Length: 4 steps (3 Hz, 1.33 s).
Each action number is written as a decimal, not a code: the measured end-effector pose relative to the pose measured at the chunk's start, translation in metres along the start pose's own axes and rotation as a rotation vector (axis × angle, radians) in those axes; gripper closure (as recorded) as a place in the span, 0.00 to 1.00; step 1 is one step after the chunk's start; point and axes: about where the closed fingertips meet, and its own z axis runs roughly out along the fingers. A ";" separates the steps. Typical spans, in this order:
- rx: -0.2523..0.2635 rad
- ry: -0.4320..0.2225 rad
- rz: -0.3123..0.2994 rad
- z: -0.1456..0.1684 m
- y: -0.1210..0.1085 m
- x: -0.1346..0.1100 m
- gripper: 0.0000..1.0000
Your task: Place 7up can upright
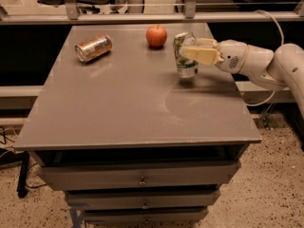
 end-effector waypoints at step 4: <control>-0.101 -0.007 -0.107 -0.040 0.005 0.022 0.61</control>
Offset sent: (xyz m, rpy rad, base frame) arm -0.0145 -0.0266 -0.0287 0.0379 -0.1262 0.0681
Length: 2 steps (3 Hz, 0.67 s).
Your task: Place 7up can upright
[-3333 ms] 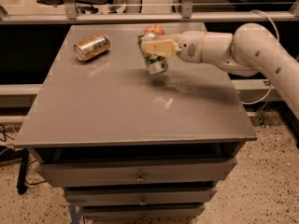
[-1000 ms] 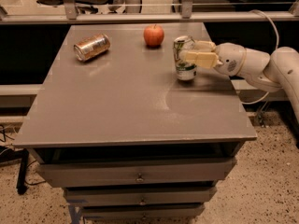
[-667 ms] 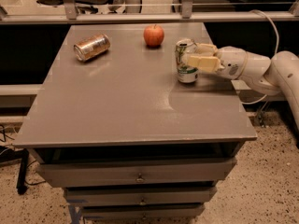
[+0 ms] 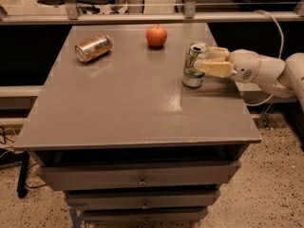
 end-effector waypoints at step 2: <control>0.015 0.091 -0.008 -0.028 0.002 -0.004 0.15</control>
Offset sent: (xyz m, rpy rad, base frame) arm -0.0073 -0.0580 0.0002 -0.1794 0.0537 -0.0399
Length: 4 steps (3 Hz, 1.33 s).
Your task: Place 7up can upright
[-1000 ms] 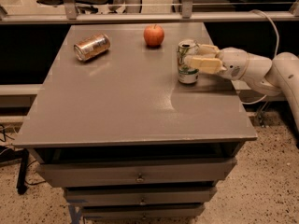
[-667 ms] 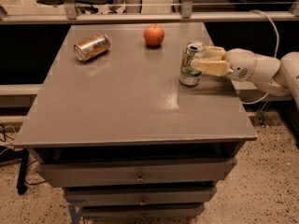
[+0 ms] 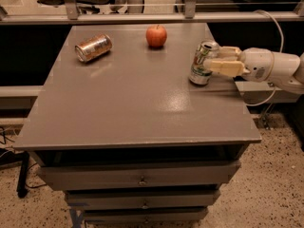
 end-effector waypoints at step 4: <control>0.052 0.192 -0.048 -0.041 -0.027 -0.053 0.00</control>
Offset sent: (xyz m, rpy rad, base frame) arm 0.0104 -0.0433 0.0216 -0.1584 0.0363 -0.0132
